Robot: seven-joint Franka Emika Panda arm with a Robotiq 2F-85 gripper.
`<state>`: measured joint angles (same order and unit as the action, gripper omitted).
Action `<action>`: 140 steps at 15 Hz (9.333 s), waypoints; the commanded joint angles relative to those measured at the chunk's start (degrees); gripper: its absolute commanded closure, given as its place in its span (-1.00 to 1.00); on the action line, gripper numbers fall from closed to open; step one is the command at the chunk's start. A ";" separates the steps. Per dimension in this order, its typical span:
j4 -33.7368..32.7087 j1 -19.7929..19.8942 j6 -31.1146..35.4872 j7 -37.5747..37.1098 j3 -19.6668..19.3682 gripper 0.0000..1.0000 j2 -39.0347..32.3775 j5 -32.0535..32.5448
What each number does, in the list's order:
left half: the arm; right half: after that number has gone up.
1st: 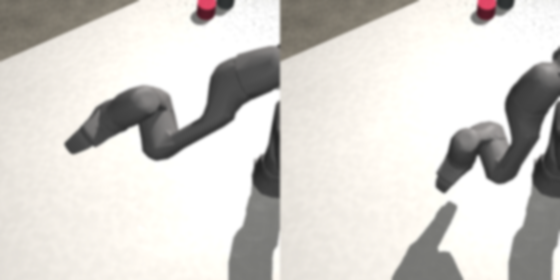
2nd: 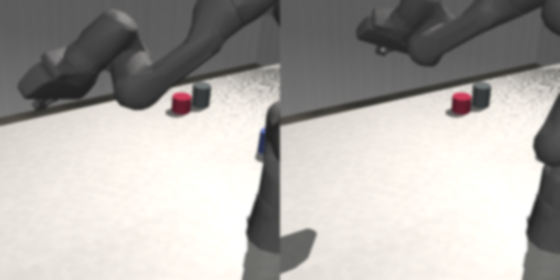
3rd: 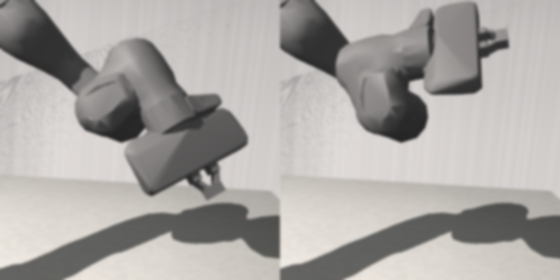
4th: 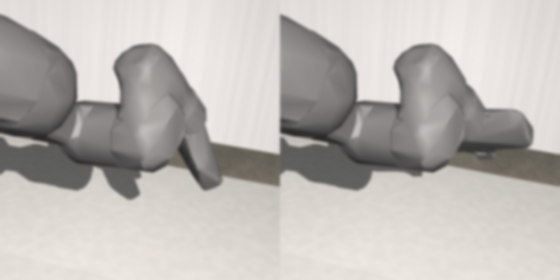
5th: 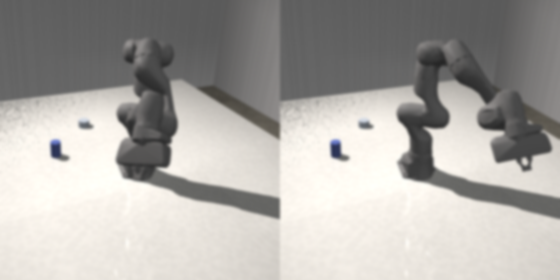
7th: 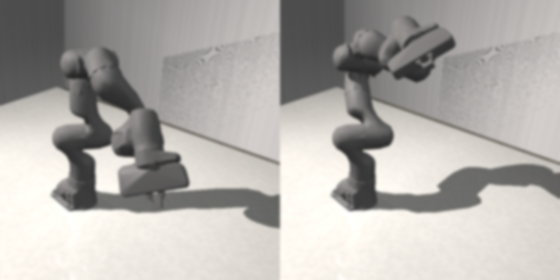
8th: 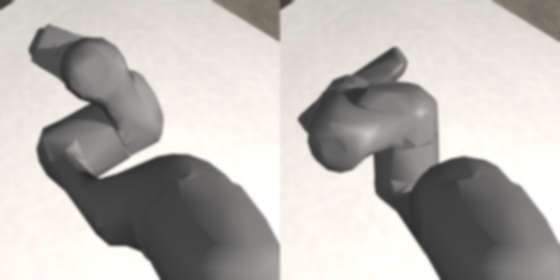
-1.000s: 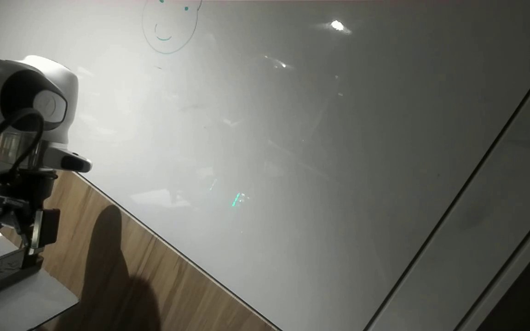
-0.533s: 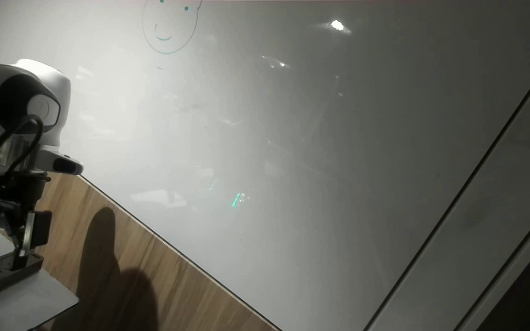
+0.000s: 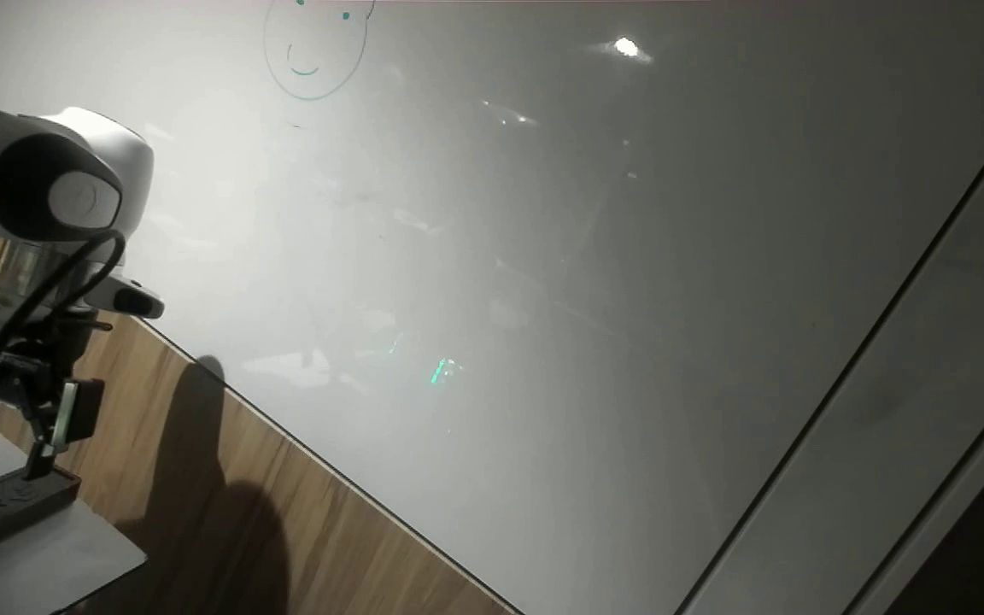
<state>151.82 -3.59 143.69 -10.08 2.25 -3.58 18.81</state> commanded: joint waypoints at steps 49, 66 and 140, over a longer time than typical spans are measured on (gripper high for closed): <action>-6.94 2.36 -5.19 12.72 -1.74 -1.00 -9.01 -6.35; -9.19 2.77 -5.39 11.88 -3.90 0.38 -9.54 -4.43; -56.80 -1.09 -26.66 6.90 12.54 0.38 18.87 3.20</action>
<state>99.79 -4.49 119.17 -3.82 15.33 17.59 21.20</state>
